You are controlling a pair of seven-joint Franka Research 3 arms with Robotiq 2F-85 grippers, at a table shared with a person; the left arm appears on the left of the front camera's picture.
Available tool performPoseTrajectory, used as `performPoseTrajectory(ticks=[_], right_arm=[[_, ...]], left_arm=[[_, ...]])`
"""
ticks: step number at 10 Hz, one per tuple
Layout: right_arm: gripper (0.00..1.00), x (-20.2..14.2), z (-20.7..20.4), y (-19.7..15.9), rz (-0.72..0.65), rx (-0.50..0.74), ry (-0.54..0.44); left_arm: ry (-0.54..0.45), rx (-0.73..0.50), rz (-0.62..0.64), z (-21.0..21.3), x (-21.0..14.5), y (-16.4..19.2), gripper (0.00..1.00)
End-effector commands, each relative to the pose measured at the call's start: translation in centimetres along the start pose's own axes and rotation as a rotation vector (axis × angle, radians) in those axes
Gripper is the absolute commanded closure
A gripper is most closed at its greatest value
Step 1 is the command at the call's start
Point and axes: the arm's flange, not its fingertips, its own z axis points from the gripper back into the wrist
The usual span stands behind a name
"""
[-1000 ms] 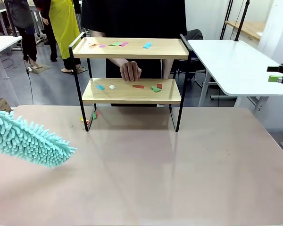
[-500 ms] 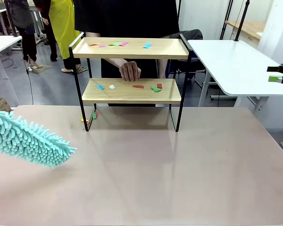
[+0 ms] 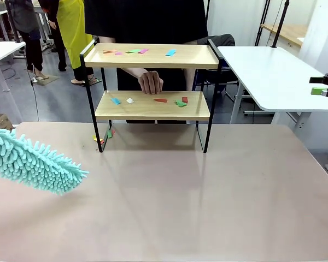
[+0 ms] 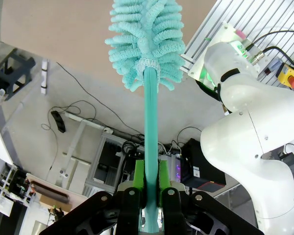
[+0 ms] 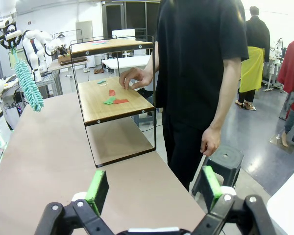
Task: Clean the shelf.
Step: Clean the specific section of the Shelf indicated by the human with the Duster.
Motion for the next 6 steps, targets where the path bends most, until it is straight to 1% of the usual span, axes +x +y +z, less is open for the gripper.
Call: performPoseTrajectory(ticks=[1,6], right_arm=[[0.0,0.41,-0.15,0.13,0.007,0.002,-0.002],[0.0,0.41,-0.15,0.13,0.007,0.002,-0.002]], left_arm=[[-0.003,-0.007,0.012,-0.06,-0.18,-0.2,0.87],[-0.003,-0.007,0.012,-0.06,-0.18,-0.2,0.87]])
